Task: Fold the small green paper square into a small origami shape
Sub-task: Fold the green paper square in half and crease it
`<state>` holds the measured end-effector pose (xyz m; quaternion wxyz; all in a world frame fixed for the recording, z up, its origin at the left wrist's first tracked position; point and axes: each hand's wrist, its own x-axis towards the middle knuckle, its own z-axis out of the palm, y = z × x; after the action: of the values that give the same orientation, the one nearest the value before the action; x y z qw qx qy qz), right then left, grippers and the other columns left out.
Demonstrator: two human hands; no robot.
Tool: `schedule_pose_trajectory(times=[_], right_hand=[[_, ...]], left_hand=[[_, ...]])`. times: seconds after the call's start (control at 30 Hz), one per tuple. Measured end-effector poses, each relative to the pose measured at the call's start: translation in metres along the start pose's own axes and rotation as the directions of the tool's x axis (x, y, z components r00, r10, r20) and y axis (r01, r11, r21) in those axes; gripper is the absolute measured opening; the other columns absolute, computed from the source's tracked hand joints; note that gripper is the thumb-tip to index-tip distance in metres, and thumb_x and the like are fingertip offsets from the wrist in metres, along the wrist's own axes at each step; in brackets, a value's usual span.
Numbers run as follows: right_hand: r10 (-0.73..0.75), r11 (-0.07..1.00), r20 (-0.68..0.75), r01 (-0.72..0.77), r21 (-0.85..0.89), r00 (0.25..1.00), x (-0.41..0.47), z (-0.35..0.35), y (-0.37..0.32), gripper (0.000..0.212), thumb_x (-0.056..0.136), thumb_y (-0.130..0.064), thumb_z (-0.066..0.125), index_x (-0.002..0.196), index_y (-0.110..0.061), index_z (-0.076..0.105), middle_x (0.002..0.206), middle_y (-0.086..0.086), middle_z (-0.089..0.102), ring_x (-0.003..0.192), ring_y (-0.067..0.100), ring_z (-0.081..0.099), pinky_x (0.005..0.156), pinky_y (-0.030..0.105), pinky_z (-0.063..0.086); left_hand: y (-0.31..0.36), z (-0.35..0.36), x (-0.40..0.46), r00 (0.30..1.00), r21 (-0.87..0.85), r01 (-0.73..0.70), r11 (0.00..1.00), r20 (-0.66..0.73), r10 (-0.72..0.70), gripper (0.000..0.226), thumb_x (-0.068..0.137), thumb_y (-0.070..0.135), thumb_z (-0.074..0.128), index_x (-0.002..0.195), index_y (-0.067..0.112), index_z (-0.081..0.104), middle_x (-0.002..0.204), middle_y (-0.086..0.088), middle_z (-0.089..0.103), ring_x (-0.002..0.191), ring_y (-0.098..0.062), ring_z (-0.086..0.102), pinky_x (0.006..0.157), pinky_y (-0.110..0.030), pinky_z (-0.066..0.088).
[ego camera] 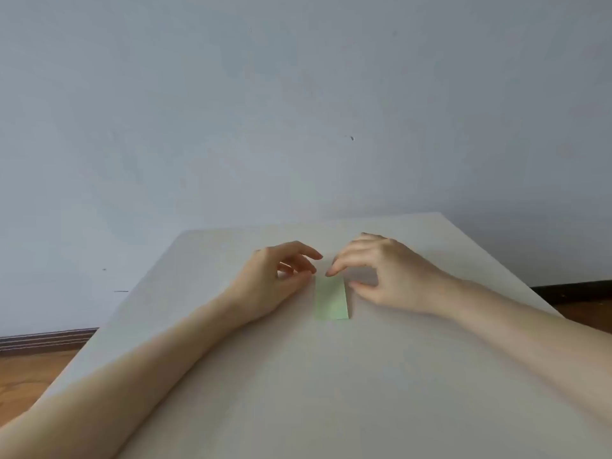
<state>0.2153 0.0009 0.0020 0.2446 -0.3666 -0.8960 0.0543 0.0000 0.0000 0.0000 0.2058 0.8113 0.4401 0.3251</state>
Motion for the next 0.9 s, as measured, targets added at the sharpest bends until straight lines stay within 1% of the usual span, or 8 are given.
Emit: schedule_pose_trajectory(times=[0.17,0.3,0.43,0.53,0.63,0.7,0.8,0.9], right_hand=[[-0.055,0.994,-0.02,0.053,-0.093,0.998,-0.001,-0.001,-0.001,0.023,0.079,-0.023,0.061,0.1,-0.026,0.071,0.095,-0.01,0.069,0.091,0.013,0.054,0.079,0.031,0.047],[-0.082,0.992,-0.06,0.075,-0.105,0.995,-0.003,-0.001,0.0,0.022,0.079,-0.028,0.06,0.098,-0.026,0.072,0.092,-0.01,0.069,0.089,0.007,0.051,0.076,0.029,0.048],[-0.12,0.988,-0.091,0.111,-0.104,0.989,-0.005,0.001,-0.003,0.02,0.08,-0.027,0.06,0.096,-0.026,0.072,0.091,-0.011,0.069,0.087,0.013,0.055,0.073,0.029,0.05],[-0.139,0.986,-0.086,0.13,-0.101,0.986,-0.005,0.006,-0.006,0.022,0.081,-0.028,0.052,0.089,-0.025,0.073,0.087,-0.012,0.069,0.081,0.006,0.049,0.068,0.023,0.046],[-0.098,0.995,-0.088,0.098,-0.011,0.991,-0.005,0.01,-0.01,0.02,0.081,-0.017,0.054,0.084,-0.018,0.074,0.082,-0.006,0.069,0.071,0.005,0.05,0.065,0.01,0.038],[-0.071,0.995,-0.103,0.077,0.061,0.992,-0.005,0.011,-0.011,0.019,0.08,-0.01,0.057,0.083,-0.014,0.075,0.082,-0.003,0.069,0.066,0.01,0.056,0.063,0.014,0.042],[-0.053,0.99,-0.118,0.067,0.121,0.992,-0.005,0.011,-0.011,0.018,0.079,-0.007,0.058,0.084,-0.011,0.076,0.085,-0.001,0.072,0.071,0.01,0.062,0.068,0.022,0.048],[-0.048,0.986,-0.142,0.07,0.154,0.989,-0.005,0.011,-0.011,0.017,0.079,-0.006,0.061,0.084,-0.01,0.076,0.087,0.0,0.073,0.077,0.007,0.064,0.075,0.017,0.049]], left_hand=[[0.001,0.001,-0.001,1.0,-0.018,0.013,1.0,-0.019,-0.013,0.032,0.085,0.003,0.054,0.103,0.027,0.065,0.091,0.011,0.072,0.086,-0.002,0.064,0.086,-0.017,0.047],[0.0,0.001,-0.002,1.0,-0.024,0.009,1.0,-0.024,-0.01,0.032,0.086,0.003,0.053,0.104,0.026,0.066,0.092,0.01,0.072,0.088,-0.003,0.064,0.087,-0.018,0.047],[0.001,0.002,-0.003,0.999,-0.02,0.023,1.0,-0.024,-0.023,0.032,0.085,0.003,0.053,0.104,0.025,0.066,0.092,0.01,0.072,0.087,-0.002,0.064,0.087,-0.019,0.047],[0.003,0.002,-0.003,0.999,-0.019,0.035,0.999,-0.031,-0.035,0.033,0.085,0.004,0.054,0.104,0.027,0.066,0.091,0.012,0.072,0.087,0.001,0.063,0.088,-0.019,0.047],[0.005,0.003,-0.003,0.998,-0.043,0.049,0.998,-0.036,-0.051,0.032,0.085,0.004,0.055,0.103,0.027,0.066,0.09,0.013,0.072,0.086,0.0,0.063,0.088,-0.02,0.047],[0.005,0.003,-0.003,0.997,-0.061,0.06,0.996,-0.045,-0.063,0.031,0.085,0.004,0.055,0.102,0.028,0.065,0.089,0.013,0.072,0.085,0.0,0.063,0.088,-0.02,0.047],[0.005,0.003,-0.003,0.995,-0.082,0.081,0.993,-0.052,-0.085,0.032,0.085,0.004,0.055,0.1,0.03,0.065,0.088,0.013,0.072,0.083,0.001,0.063,0.085,-0.016,0.047],[0.006,0.003,-0.003,0.992,-0.086,0.107,0.991,-0.06,-0.112,0.031,0.085,0.006,0.055,0.098,0.032,0.064,0.087,0.013,0.072,0.077,0.002,0.062,0.074,-0.011,0.046]])
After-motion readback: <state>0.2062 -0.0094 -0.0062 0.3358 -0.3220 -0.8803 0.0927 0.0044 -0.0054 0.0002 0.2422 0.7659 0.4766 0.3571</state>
